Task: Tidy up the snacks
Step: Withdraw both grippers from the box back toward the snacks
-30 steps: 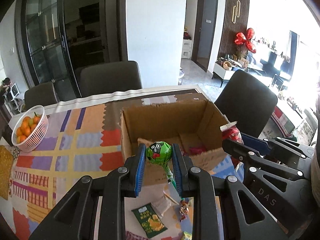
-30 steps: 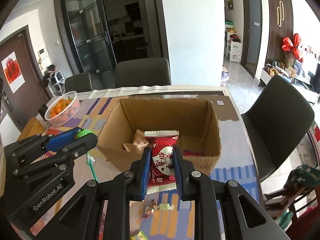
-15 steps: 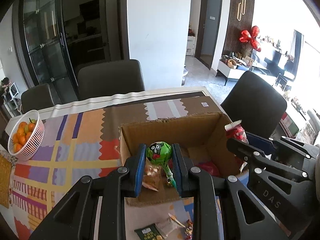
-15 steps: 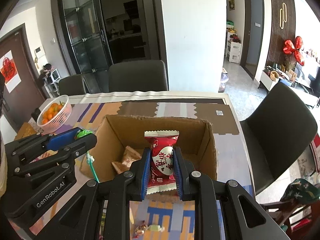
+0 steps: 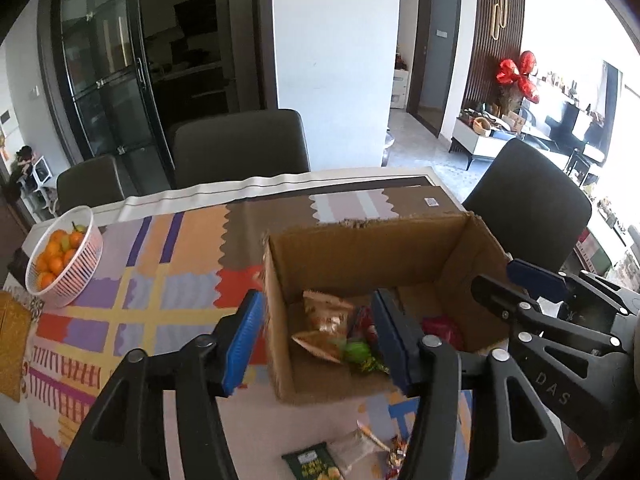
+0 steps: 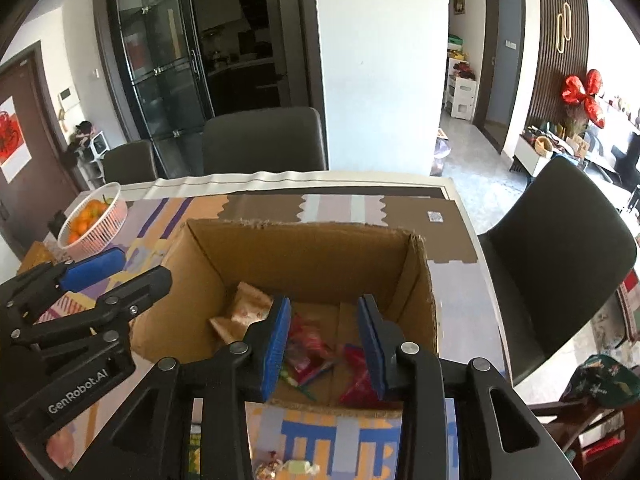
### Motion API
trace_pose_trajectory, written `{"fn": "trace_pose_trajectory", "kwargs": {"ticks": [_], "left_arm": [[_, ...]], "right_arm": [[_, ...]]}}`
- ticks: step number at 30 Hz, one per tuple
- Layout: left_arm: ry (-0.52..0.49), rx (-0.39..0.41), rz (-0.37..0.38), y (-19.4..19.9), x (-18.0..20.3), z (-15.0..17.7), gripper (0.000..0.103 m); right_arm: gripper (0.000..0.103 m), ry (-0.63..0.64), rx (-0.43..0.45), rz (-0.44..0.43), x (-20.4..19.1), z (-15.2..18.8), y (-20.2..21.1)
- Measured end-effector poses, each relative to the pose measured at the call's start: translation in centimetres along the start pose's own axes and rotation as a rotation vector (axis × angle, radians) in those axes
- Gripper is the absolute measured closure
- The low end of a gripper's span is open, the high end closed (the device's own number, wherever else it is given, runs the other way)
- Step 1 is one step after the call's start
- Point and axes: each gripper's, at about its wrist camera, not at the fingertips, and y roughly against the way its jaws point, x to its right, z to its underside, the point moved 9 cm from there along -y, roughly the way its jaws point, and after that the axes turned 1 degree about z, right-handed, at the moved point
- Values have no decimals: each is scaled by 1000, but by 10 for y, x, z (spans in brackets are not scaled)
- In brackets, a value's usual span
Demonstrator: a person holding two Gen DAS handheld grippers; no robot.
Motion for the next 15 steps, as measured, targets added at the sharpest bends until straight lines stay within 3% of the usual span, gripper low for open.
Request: {"fn": "trace_pose_trajectory", "kwargs": {"ticks": [4, 15], "left_arm": [[-11, 2, -4, 15, -2, 15, 43], [-40, 5, -16, 56, -4, 61, 39]], "right_arm": [[60, 20, 30, -1, -5, 11, 17], [60, 47, 57, -18, -26, 52, 57]]}}
